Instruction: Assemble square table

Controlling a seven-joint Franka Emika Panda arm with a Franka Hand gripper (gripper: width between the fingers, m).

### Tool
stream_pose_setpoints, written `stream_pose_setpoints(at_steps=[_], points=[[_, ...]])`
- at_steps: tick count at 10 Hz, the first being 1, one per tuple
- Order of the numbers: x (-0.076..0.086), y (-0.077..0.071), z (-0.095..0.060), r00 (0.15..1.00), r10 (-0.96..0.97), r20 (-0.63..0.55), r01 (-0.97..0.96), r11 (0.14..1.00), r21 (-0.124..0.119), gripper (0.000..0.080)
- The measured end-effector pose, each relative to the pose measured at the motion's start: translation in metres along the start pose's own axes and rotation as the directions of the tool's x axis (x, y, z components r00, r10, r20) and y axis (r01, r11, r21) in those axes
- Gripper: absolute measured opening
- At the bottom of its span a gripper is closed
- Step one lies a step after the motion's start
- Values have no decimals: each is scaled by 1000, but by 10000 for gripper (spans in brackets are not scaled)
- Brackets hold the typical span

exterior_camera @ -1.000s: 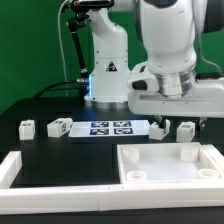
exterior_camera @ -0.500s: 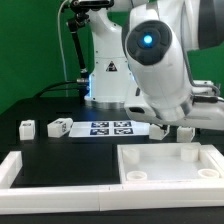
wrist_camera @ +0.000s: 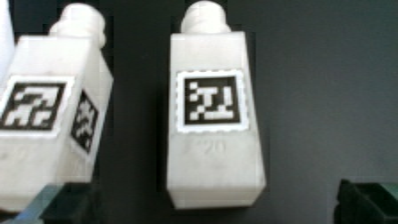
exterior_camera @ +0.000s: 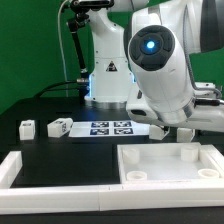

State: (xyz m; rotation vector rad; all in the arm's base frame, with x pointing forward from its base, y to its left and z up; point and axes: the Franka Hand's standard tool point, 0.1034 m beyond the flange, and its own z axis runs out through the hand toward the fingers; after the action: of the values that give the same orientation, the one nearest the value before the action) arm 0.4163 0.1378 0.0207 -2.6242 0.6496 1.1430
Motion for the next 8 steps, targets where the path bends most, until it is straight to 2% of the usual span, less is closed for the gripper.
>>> stream_pose_setpoints(at_steps=[1,2,7,8], points=[[-6,-8,7,1000,0,6,0,1000,-15,649],[-7,-12,12,1000,-8,8,8,1000,-18,649],[-6,-10,13,1000,-6,4,6,1000,-17,649],[-5,-10,18,1000,1,20,-1,1000,-2,649]])
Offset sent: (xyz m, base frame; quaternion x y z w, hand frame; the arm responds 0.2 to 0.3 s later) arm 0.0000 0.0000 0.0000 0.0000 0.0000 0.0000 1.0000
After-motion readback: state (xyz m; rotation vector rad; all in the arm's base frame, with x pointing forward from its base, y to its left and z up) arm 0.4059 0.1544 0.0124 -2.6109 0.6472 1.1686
